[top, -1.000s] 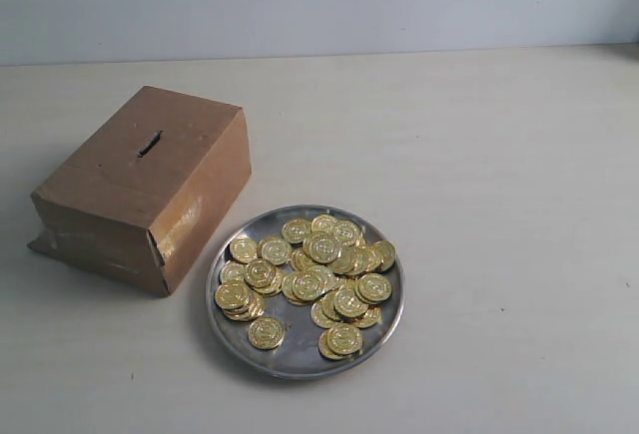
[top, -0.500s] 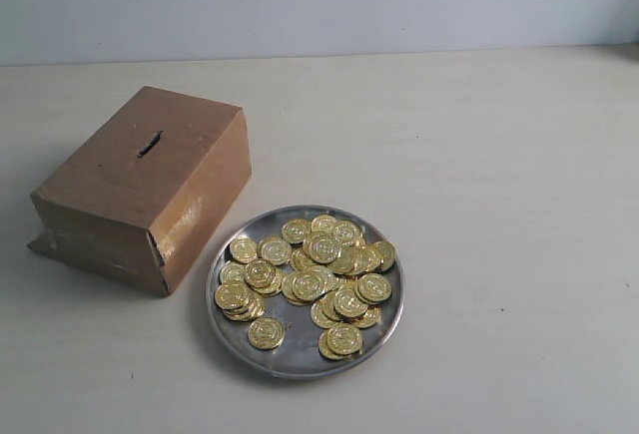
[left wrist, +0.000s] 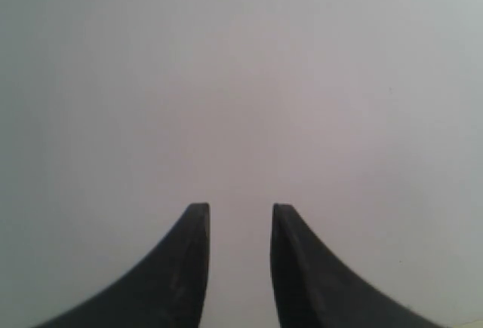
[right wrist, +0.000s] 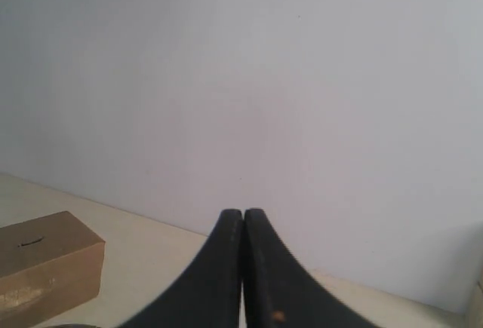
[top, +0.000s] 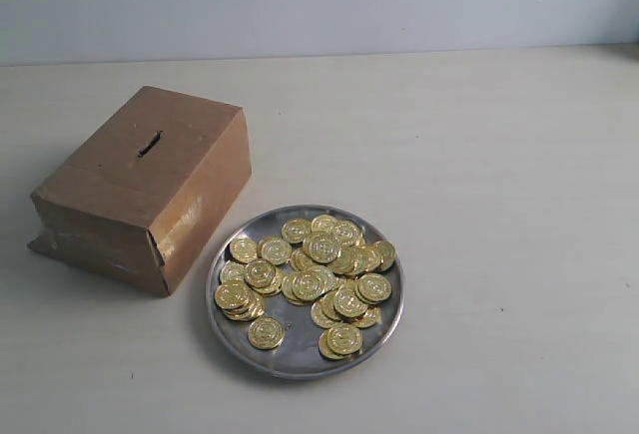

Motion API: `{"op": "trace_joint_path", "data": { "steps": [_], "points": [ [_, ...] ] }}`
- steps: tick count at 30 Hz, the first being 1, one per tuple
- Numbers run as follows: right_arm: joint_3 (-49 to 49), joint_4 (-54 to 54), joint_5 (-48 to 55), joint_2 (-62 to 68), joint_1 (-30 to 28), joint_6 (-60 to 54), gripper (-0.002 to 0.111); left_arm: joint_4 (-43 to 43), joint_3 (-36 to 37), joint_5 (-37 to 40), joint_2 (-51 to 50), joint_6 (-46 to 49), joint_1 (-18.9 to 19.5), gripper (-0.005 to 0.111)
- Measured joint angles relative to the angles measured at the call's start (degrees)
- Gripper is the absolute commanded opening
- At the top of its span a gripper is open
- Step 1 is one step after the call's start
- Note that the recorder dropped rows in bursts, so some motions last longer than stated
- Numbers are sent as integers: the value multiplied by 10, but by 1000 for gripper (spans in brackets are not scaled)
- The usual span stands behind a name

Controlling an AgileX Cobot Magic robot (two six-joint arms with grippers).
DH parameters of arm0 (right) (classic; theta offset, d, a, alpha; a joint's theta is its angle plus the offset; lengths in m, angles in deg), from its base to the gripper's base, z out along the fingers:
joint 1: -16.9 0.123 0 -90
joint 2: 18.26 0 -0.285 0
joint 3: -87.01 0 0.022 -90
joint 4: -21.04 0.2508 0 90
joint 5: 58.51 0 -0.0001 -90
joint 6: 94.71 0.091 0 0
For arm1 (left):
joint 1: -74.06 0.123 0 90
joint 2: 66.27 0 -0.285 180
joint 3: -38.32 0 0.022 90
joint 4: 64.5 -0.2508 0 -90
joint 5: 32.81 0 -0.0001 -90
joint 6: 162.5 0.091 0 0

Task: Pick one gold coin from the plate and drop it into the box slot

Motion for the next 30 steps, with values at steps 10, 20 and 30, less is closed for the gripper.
{"op": "trace_joint_path", "data": {
  "steps": [10,20,30],
  "points": [
    [142,-121,-446,0,0,0,0,-88,80,-139,-1,-1,1,29],
    [297,-177,-574,0,0,0,0,-197,222,-341,-2,-1,1,29],
    [415,-180,-536,1,0,0,0,-214,369,-381,-3,-1,-2,29]
  ]
}}
